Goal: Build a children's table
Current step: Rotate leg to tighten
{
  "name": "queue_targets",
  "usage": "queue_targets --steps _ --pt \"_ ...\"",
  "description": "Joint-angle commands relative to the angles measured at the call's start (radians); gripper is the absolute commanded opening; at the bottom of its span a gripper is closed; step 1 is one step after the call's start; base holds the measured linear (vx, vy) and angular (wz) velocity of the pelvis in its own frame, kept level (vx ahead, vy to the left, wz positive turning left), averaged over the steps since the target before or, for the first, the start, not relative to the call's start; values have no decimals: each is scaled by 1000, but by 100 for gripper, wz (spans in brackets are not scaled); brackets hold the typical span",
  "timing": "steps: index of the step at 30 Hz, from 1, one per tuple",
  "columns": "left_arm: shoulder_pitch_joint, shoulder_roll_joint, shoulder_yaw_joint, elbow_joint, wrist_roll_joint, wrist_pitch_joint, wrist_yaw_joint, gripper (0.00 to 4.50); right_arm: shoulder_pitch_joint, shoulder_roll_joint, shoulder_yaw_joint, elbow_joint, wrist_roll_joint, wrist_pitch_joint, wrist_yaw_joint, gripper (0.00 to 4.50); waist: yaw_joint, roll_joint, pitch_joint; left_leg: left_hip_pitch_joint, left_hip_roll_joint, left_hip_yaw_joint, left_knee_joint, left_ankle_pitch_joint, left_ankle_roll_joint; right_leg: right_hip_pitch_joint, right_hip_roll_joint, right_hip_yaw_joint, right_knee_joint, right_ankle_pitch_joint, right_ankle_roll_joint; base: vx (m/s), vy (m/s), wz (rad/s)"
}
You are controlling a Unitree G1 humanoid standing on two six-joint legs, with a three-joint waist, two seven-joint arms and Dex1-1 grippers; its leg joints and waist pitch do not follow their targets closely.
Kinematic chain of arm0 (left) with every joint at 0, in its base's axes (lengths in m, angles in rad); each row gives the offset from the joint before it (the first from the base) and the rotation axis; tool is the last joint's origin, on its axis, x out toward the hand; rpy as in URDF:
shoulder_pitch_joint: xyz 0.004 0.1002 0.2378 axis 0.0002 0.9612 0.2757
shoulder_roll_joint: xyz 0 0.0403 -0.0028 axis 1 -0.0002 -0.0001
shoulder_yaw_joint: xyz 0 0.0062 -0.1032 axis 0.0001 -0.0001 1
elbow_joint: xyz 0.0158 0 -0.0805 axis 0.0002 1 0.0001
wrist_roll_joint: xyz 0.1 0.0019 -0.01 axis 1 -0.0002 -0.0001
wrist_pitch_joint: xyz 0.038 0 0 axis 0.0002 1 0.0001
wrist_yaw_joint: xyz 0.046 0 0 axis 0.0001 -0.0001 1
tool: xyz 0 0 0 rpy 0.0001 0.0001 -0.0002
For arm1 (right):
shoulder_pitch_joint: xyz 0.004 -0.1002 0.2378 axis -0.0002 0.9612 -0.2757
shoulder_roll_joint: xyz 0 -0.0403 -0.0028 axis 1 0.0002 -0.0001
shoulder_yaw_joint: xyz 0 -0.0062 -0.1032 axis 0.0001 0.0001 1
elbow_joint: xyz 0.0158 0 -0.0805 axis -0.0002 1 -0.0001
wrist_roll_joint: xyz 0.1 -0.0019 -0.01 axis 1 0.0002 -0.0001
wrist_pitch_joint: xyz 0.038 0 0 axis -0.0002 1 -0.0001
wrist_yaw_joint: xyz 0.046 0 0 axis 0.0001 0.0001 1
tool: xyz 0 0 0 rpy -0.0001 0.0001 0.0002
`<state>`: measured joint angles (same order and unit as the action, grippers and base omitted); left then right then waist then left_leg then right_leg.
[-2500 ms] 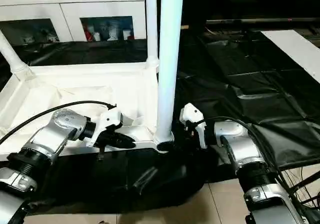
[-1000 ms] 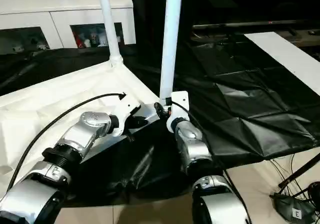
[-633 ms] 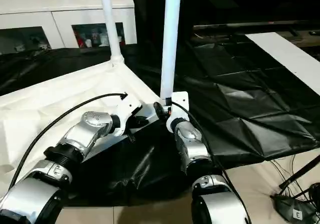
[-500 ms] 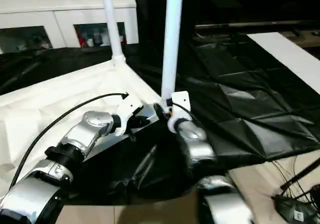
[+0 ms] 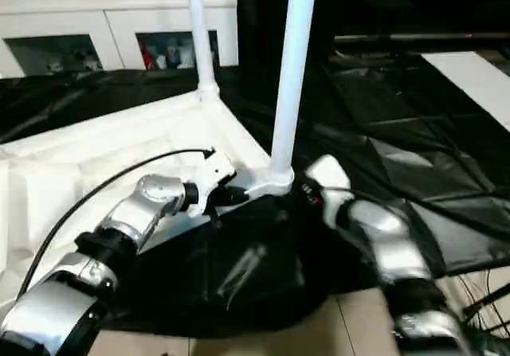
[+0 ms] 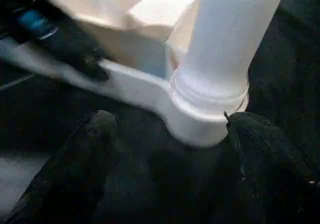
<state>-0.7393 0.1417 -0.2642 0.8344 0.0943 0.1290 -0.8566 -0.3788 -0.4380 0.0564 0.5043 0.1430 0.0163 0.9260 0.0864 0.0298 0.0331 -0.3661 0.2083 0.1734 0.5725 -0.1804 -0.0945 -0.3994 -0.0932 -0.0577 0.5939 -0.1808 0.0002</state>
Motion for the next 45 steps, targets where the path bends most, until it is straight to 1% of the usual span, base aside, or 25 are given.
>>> queue_targets --steps 1,2,3,4,5,8,11,12,14,17,19,20,21,22,23,28,31,35,36,38,39,41,42,44,45 --pt "35 19 -30 37 21 -7 -35 0 29 -33 10 -57 40 22 81 383 1 -17 -48 -2 11 4 -64 -230 112 53 -38 26 -82 -242 -197 0 0 0" --pt "40 24 -36 31 19 -23 -60 0 53 -60 8 -84 61 36 124 383 4 -19 -47 0 14 4 -64 -238 112 50 -40 27 -85 -262 -193 0 0 0" --pt "43 25 -39 25 17 -33 -77 0 62 -70 2 -94 72 42 139 383 6 -20 -49 -1 13 3 -64 -235 114 53 -40 26 -86 -271 -188 0 0 0" --pt "46 27 -41 20 14 -33 -92 0 66 -76 -5 -98 75 48 146 383 4 -22 -47 -4 14 3 -65 -229 114 51 -41 26 -84 -269 -189 0 0 0" --pt "51 31 -47 11 11 -37 -114 0 66 -82 -15 -96 72 50 142 383 3 -22 -48 -5 13 2 -65 -224 113 52 -40 25 -83 -269 -190 0 0 0" --pt "74 49 -72 -30 4 -33 -190 0 58 -106 -50 -69 63 49 125 383 4 -21 -49 -1 15 4 -64 -213 107 47 -41 27 -83 -270 -197 0 0 0" --pt "92 69 -91 -62 -1 -32 -248 0 65 -142 -68 -84 87 66 146 383 9 -18 -52 5 19 5 -60 -185 112 47 -40 29 -75 -196 -224 0 0 0" --pt "94 73 -93 -64 0 -31 -255 0 68 -148 -67 -93 93 71 154 383 11 -18 -53 4 18 7 -57 -167 121 48 -38 29 -69 -145 -238 0 0 0" --pt "98 89 -101 -73 3 -31 -283 0 76 -159 -61 -120 109 82 179 383 13 -15 -53 0 17 7 -55 -158 134 53 -37 26 -65 -112 -246 0 0 0" --pt "106 115 -104 -98 -1 -19 -331 0 76 -151 -40 -147 112 89 216 383 13 -18 -53 -1 18 7 -56 -166 137 53 -40 23 -66 -135 -241 0 0 0" --pt "109 129 -105 -112 -2 -13 -348 0 64 -136 -25 -144 108 87 226 383 14 -17 -52 0 18 7 -57 -176 128 52 -42 23 -69 -172 -235 0 0 0" --pt "112 138 -109 -124 -5 -4 -368 0 57 -125 -17 -143 107 86 228 383 14 -20 -51 0 19 6 -59 -183 117 51 -42 23 -69 -193 -232 0 0 0" --pt "113 141 -111 -127 -6 -1 -375 0 55 -122 -15 -143 107 85 229 383 14 -20 -51 0 19 6 -59 -183 117 51 -42 23 -69 -193 -232 0 0 0" --pt "117 150 -114 -139 -8 7 -391 0 47 -110 -5 -141 105 83 232 383 13 -18 -51 1 20 5 -61 -187 107 50 -43 25 -70 -208 -227 0 0 0" --pt "118 152 -115 -142 -8 10 -395 0 43 -105 0 -139 104 83 233 383 12 -18 -51 1 20 6 -62 -184 107 49 -42 24 -70 -205 -228 0 0 0" --pt "121 162 -113 -154 -8 15 -397 0 3 -81 50 -98 61 54 223 383 10 -15 -54 3 19 6 -58 -158 106 50 -40 25 -60 -117 -252 0 0 0" --pt "121 164 -111 -155 -6 16 -394 0 -27 -61 85 -64 21 32 228 383 8 -14 -55 0 16 7 -57 -152 105 53 -40 24 -58 -107 -254 0 0 0" --pt "122 166 -112 -169 -7 30 -395 0 -60 -41 105 -17 -3 15 220 383 5 -14 -55 2 17 6 -58 -164 98 53 -41 24 -58 -122 -258 0 0 0" --pt "123 165 -112 -171 -7 32 -392 0 -74 -37 116 2 -11 8 219 366 5 -16 -55 2 18 6 -57 -161 99 53 -41 25 -56 -116 -260 0 0 0" --pt "123 165 -110 -172 -8 31 -388 0 -86 -32 121 16 -12 5 219 366 5 -16 -56 2 17 6 -56 -154 102 55 -40 25 -55 -104 -261 0 0 0" --pt "124 166 -110 -174 -8 33 -385 0 -93 -28 119 24 -8 7 218 366 4 -19 -57 2 17 7 -55 -146 107 54 -40 25 -53 -90 -265 0 0 0" --pt "126 167 -110 -176 -9 34 -383 0 -103 -22 114 35 -2 10 221 335 4 -17 -57 1 16 7 -54 -139 112 55 -39 25 -52 -80 -269 0 0 0" --pt "126 167 -110 -177 -9 35 -383 0 -104 -22 114 36 -2 10 222 330 5 -19 -57 1 17 7 -53 -136 115 55 -40 25 -51 -80 -268 0 0 0" --pt "129 170 -110 -180 -9 38 -382 0 -113 -17 111 49 -2 5 234 319 5 -18 -57 1 18 7 -53 -133 117 55 -40 24 -50 -75 -271 0 0 0" --pt "131 172 -109 -181 -9 40 -381 0 -118 -17 113 62 -6 -3 238 319 5 -20 -58 2 17 8 -52 -132 118 54 -40 24 -49 -72 -274 0 0 0"
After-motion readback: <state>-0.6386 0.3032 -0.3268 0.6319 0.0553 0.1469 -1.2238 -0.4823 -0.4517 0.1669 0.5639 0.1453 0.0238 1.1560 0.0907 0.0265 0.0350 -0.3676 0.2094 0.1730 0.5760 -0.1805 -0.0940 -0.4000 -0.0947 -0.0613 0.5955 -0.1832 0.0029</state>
